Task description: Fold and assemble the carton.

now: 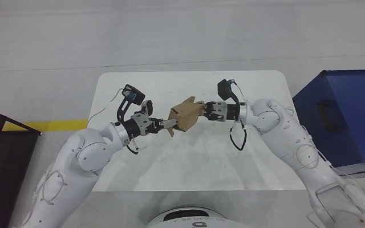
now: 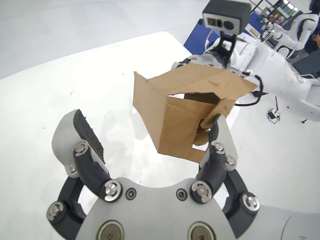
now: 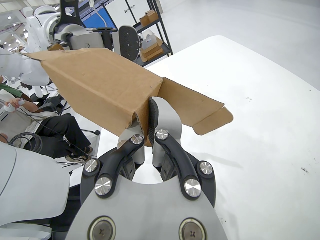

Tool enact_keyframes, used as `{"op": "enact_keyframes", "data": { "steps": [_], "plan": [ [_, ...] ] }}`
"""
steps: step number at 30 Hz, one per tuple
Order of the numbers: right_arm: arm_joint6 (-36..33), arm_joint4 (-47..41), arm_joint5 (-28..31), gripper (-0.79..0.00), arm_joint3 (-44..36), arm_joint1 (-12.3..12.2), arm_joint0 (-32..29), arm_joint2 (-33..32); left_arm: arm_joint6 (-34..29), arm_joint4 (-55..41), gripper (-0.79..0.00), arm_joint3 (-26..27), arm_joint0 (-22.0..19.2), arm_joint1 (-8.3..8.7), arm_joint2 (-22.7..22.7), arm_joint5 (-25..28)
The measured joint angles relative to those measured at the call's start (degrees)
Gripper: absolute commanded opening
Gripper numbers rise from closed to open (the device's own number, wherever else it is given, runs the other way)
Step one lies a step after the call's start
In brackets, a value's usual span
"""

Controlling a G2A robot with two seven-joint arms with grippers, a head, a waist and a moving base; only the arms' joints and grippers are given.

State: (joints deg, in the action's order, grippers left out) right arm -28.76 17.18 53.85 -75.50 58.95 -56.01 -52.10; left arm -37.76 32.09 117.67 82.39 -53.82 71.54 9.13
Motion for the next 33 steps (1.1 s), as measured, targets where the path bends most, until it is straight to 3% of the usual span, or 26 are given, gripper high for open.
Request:
{"op": "enact_keyframes", "data": {
  "steps": [7, 13, 24, 33],
  "plan": [
    [-0.22, -0.91, 0.64, -0.785, 0.79, 0.08, 0.25, -0.08, -6.42, 6.0, 0.0, -1.89, -0.89, -0.03, -3.08, -0.43],
    [-0.63, -1.92, 1.02, -0.785, 1.52, 0.21, 0.63, 0.07, -7.53, 6.57, 0.0, -3.27, -0.71, -0.03, -4.38, 3.72],
    [-0.98, -2.04, 1.52, -0.785, 1.74, 0.32, 0.7, 0.1, 4.71, -1.84, 0.0, -4.57, 2.55, -0.24, -0.24, 7.03],
    [-0.74, -0.82, 2.16, -0.785, 0.71, 0.15, -0.25, -0.4, 10.27, -4.2, 0.0, -5.36, 2.21, -0.82, 1.2, 3.03]
  ]
}}
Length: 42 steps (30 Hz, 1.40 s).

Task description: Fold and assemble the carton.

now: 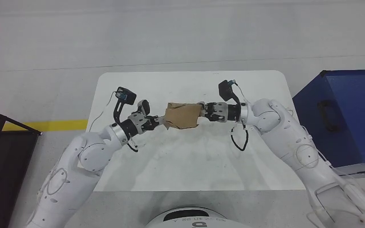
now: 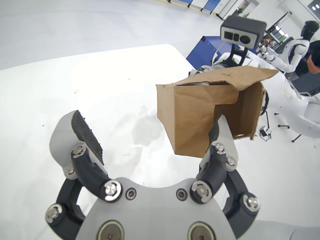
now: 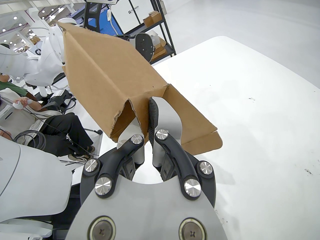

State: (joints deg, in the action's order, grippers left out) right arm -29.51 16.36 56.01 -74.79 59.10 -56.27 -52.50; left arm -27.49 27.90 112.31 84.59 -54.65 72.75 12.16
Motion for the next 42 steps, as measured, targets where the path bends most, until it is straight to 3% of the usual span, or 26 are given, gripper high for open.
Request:
{"op": "enact_keyframes", "data": {
  "steps": [14, 19, 23, 28, 35, 38, 42],
  "plan": [
    [-0.65, -0.28, 1.25, -0.785, -1.2, -0.33, -0.83, -0.55, -0.22, -3.6, 0.0, -2.01, -1.21, -0.41, 2.83, -2.93],
    [-1.52, -0.69, 2.02, -0.785, -1.57, -0.45, -0.74, -0.35, -2.15, -7.08, 0.0, -3.06, -0.96, -0.36, 4.19, -0.59],
    [-1.96, -0.22, 1.99, -0.785, -2.39, -0.59, -0.78, -0.3, -7.8, -12.65, 0.0, -3.97, -1.34, -0.2, 4.45, 3.92],
    [-1.9, 0.44, 1.97, -0.785, -2.87, -0.71, -0.95, -0.61, -11.75, -15.03, 0.0, -5.03, -2.18, -0.13, 4.33, 4.47],
    [-2.18, 0.45, 1.93, -0.785, -3.6, -0.71, -1.29, -0.25, -10.94, -15.09, 0.0, -5.92, -2.42, -0.32, 3.62, 4.98],
    [-5.25, -0.86, 1.99, -0.785, -7.68, -1.23, -2.05, 1.45, -9.03, -15.13, 0.0, -6.22, -1.53, -0.38, 4.08, 4.75],
    [-12.98, -8.83, 1.99, -0.785, -11.45, -3.09, -1.76, 3.55, -8.85, -16.51, 0.0, -7.08, -0.35, -0.23, 5.64, 6.22]
  ]
}}
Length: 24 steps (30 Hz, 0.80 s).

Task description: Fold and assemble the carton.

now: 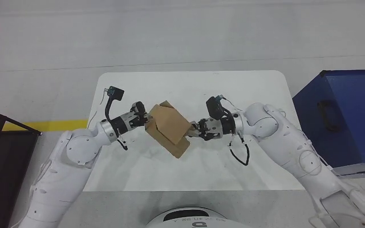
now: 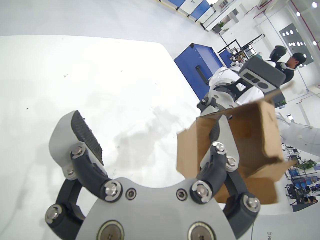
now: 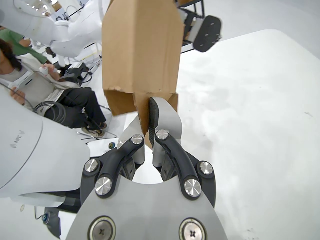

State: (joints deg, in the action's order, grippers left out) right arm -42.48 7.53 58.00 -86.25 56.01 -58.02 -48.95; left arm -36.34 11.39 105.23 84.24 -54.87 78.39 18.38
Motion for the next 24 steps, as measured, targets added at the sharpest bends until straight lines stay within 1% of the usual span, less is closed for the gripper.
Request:
{"op": "enact_keyframes", "data": {
  "steps": [3, 8, 11, 14, 16, 18, 20, 21, 24],
  "plan": [
    [-3.9, -6.78, 0.0, -0.785, 0.08, -1.18, 0.84, 0.53, -0.02, -1.03, 0.0, -0.52, 0.76, 0.13, 1.24, 1.23],
    [-3.8, -10.81, 0.0, -0.785, 0.91, -2.66, 2.55, 2.36, 0.27, -2.84, 0.0, -0.93, 2.14, 0.25, 2.81, 3.08],
    [-3.8, -12.64, 0.0, -0.785, 1.49, -3.29, 3.48, 3.4, -1.33, -6.12, 0.0, -1.86, 2.18, 0.36, 3.77, 4.69],
    [-3.8, -14.85, 0.0, -0.785, 1.45, -3.92, 4.43, 5.07, -6.37, -12.1, 0.0, -3.33, 1.28, 0.56, 4.12, 7.11],
    [-3.8, -16.39, 0.0, -0.785, 1.26, -4.45, 5.25, 6.62, -11.37, -17.11, 0.0, -4.68, 0.44, 0.73, 3.91, 9.51],
    [-3.81, -16.92, 0.0, -0.785, 1.34, -4.65, 5.57, 7.1, -16.26, -21.82, 0.0, -5.99, -0.4, 0.86, 3.33, 11.66],
    [-3.81, -16.89, 0.0, -0.785, 1.35, -4.64, 5.56, 7.06, -19.8, -25.81, 0.0, -7.2, -1.04, 0.9, 2.71, 12.77],
    [-3.81, -16.85, 0.0, -0.785, 1.35, -4.63, 5.54, 7.03, -20.94, -27.45, 0.0, -7.5, -1.17, 0.9, 2.54, 12.91],
    [-3.81, -16.84, 0.0, -0.785, 1.35, -4.63, 5.53, 7.02, -20.44, -26.72, 0.0, -7.48, -1.15, 0.9, 2.55, 12.84]
  ]
}}
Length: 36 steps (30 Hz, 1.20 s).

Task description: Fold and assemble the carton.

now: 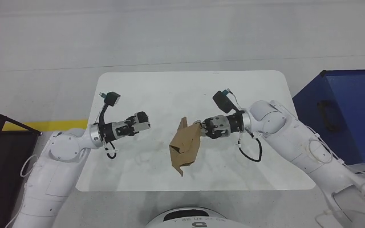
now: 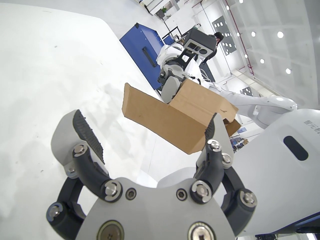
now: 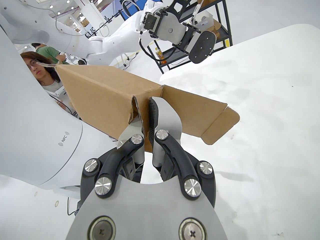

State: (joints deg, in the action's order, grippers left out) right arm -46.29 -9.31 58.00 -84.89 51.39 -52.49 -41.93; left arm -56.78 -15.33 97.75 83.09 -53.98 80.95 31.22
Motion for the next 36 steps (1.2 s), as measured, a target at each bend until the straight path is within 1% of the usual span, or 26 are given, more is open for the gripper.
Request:
{"op": "enact_keyframes", "data": {
  "steps": [4, 5, 7, 10, 13, 15, 21, 25, 31, 36],
  "plan": [
    [0.82, -0.27, -0.81, -0.785, 0.26, 0.04, -0.37, -0.17, 0.73, 0.81, 0.0, 0.38, 0.02, -0.02, 0.3, 0.26],
    [1.48, -0.6, -1.39, -0.785, 0.65, 0.07, -0.55, -0.31, 1.99, 2.24, 0.0, 0.94, 0.19, -0.05, 0.48, 0.92],
    [2.26, -1.88, -1.98, -0.785, 2.01, 0.17, -0.78, -0.39, 6.21, 8.31, 0.0, 2.66, 1.13, -0.15, 0.74, 3.41],
    [1.16, -3.9, -2.05, -0.785, 3.68, 0.42, -0.37, 0.14, 12.57, 17.32, 0.0, 5.03, 3.05, -0.36, 1.12, 6.86],
    [-0.23, -5.34, -2.42, -0.785, 4.8, 0.76, 0.4, 0.8, 16.87, 23.1, 0.0, 7.56, 4.88, -0.54, 0.93, 9.79],
    [-0.81, -6.0, -2.7, -0.785, 5.42, 1.02, 0.85, 1.15, 18.68, 25.66, 0.0, 9.25, 6.05, -0.59, 0.82, 10.56],
    [-1.3, -6.87, -3.21, -0.785, 7.04, 1.63, 1.65, 1.46, 18.72, 28.66, 0.0, 13.07, 7.3, -0.55, 0.02, 8.15],
    [-1.2, -6.76, -3.35, -0.785, 7.54, 1.93, 1.77, 1.41, 20.23, 30.89, 0.0, 15.19, 7.69, -0.62, -0.41, 7.32],
    [-1.71, -6.86, -3.66, -0.785, 7.82, 2.32, 1.97, 1.41, 24.22, 39.08, 0.0, 20.49, 8.52, -0.97, -1.7, 3.05],
    [-1.91, -7.21, -3.79, -0.785, 7.98, 2.57, 1.9, 1.25, 25.86, 44.26, 0.0, 22.27, 8.33, -1.16, -2.92, 1.39]
  ]
}}
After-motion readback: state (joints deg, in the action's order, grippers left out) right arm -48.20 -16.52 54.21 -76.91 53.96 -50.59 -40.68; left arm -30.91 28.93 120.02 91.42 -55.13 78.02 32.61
